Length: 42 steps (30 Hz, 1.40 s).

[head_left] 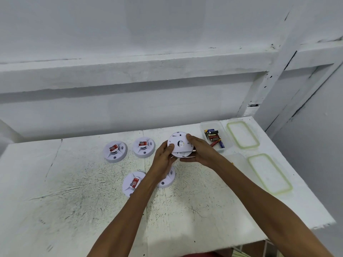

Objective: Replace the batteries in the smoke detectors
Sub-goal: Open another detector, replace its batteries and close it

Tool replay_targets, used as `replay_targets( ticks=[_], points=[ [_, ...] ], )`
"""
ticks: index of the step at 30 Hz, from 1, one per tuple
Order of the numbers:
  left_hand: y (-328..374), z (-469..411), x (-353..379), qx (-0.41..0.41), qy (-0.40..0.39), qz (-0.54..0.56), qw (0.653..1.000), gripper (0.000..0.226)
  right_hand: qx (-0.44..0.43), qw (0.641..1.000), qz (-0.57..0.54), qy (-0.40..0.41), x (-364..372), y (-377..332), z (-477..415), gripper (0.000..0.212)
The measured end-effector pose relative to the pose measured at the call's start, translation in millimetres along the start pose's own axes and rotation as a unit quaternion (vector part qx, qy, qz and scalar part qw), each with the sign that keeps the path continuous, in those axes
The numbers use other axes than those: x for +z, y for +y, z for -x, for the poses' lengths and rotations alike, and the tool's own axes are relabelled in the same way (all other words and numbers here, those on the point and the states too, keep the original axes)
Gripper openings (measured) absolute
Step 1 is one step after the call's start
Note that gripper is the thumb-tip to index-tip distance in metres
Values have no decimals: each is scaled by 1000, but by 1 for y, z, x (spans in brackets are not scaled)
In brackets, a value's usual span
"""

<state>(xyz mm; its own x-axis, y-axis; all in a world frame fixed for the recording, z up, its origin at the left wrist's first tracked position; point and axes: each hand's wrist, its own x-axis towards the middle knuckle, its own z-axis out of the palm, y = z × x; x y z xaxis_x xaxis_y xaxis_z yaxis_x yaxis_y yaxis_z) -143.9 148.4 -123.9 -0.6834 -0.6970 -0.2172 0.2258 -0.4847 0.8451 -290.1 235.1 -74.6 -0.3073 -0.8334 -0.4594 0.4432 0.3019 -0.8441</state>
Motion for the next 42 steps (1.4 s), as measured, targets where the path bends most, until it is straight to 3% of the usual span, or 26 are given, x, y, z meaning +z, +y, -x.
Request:
replay_targets(
  ticks=[5,11,23,31,33,35,36,37,39,41,42],
  points=[
    [-2,-4,1,-12,8,22,1000,39,10,1000,9,18,1,-6,1,45],
    [-8,-4,7,-17,62,21,998,33,-1,999,9,46,2,-5,2,36],
    [-10,0,4,10,92,7,996,41,9,997,-6,74,15,-1,3,20],
    [-7,2,14,8,70,33,997,35,41,995,-64,57,15,-12,9,21],
    [-8,3,14,7,72,33,997,37,46,997,-45,39,14,-14,8,24],
    [-8,3,14,-8,77,41,996,37,27,998,43,41,13,-14,7,28],
    [-8,3,15,-15,76,51,996,37,-19,987,145,69,10,-11,5,33],
    [-7,3,16,-22,71,60,995,37,-90,952,270,110,6,-7,3,42],
    [-5,3,16,-30,62,74,995,38,-258,832,464,162,2,0,2,59],
    [-4,0,14,-39,53,81,994,40,-358,740,552,140,2,4,2,61],
    [-3,-1,13,-46,48,88,994,42,-375,714,578,127,2,5,1,62]
  ],
)
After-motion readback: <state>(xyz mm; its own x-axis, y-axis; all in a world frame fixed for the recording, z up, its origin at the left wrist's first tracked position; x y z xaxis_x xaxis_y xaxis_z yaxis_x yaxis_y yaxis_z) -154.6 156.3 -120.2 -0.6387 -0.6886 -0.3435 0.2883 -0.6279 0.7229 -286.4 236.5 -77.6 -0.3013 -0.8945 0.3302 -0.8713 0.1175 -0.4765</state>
